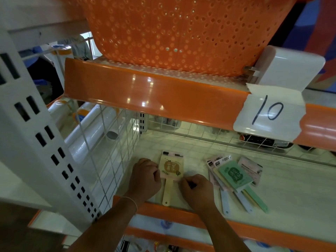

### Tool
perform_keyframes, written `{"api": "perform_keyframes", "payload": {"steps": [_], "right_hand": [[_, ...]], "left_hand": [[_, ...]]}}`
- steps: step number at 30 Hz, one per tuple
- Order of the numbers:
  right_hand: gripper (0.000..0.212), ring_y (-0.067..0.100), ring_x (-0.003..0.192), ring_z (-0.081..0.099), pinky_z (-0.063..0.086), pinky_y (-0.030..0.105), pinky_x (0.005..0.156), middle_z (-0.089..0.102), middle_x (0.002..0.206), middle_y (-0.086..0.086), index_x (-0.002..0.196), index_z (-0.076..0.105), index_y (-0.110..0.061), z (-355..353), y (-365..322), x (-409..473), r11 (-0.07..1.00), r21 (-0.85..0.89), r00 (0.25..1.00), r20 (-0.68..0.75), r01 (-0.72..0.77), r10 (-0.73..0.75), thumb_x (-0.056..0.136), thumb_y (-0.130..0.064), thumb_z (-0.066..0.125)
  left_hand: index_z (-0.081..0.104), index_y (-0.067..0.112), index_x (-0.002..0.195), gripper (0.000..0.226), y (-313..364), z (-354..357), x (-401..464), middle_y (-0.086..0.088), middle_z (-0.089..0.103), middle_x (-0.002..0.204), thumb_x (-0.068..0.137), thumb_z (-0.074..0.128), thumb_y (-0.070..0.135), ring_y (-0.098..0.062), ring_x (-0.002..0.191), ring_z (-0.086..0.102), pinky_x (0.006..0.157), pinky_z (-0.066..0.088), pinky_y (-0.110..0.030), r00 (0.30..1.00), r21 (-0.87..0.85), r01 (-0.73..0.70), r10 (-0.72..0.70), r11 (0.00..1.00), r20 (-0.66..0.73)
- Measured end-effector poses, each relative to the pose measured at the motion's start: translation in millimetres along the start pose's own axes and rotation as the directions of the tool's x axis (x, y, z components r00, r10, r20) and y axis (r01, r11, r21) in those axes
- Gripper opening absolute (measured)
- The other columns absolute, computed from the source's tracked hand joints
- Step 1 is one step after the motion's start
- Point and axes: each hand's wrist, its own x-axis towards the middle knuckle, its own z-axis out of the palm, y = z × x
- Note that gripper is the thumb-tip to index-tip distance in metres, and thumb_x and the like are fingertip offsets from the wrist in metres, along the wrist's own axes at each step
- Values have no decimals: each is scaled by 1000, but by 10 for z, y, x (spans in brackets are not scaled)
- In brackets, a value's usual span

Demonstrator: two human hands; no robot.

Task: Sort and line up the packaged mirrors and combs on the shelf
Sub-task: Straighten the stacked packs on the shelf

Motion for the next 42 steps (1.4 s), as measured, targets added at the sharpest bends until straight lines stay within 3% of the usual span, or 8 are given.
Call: {"api": "perform_keyframes", "payload": {"steps": [14,20,24,26,30,32,36,42], "right_hand": [[29,7,60,53,39,21,54,55,59,-4,56,63,-18,-2,17,6,999,31,1000,-18,-19,20,84,-26,65],[21,11,81,61,47,24,71,67,86,-3,92,74,-19,-165,171,-8,997,-43,980,-183,70,-77,79,-31,63],[60,40,125,41,36,51,100,51,132,13,123,60,-24,-430,443,69,890,-453,975,-212,-44,-60,68,-44,69],[79,44,139,20,21,57,109,31,150,17,138,45,-30,-570,576,65,837,-516,976,-199,-180,87,68,-61,63],[90,45,140,19,20,57,111,26,154,15,141,40,-35,-761,745,7,805,-540,969,-128,-246,210,63,-80,32],[91,42,140,19,20,54,111,26,154,12,142,36,-38,-833,805,-35,808,-526,964,-125,-265,235,62,-80,26],[89,38,141,16,20,50,110,24,156,6,143,31,-44,-1009,938,-80,807,-518,958,-114,-284,264,64,-84,27],[86,39,141,11,21,50,110,18,157,5,144,26,-45,-1364,1155,-81,804,-527,955,-55,-276,292,69,-85,37]], "left_hand": [[61,17,66,21,29,-54,-14,4,58,69,80,48,26,-15,76,51,68,49,-34,1000,3,19,-19,1000,-14],[59,6,110,33,290,-139,-70,-9,60,105,88,42,24,-22,99,54,86,48,-33,974,-93,-60,38,994,-224],[56,8,125,42,889,39,-201,-9,55,127,91,40,25,-18,119,50,101,43,-28,986,-291,-164,163,943,-28],[46,16,136,44,1187,159,-241,-4,45,142,94,41,28,-15,131,41,110,35,-30,975,-412,-42,128,910,182],[18,23,151,59,1589,396,-146,1,21,156,99,45,31,-13,143,22,116,23,-32,839,-548,409,-64,730,540],[26,25,148,53,1704,479,-79,-2,28,154,99,47,30,-10,139,30,114,29,-30,823,-598,467,-72,651,564],[57,37,108,27,1912,570,-30,13,63,108,100,45,14,17,89,57,73,41,-2,849,-694,445,-19,566,529],[57,28,125,28,2141,746,10,11,62,116,100,47,27,6,104,55,85,43,-10,850,-615,397,-20,681,527]]}}
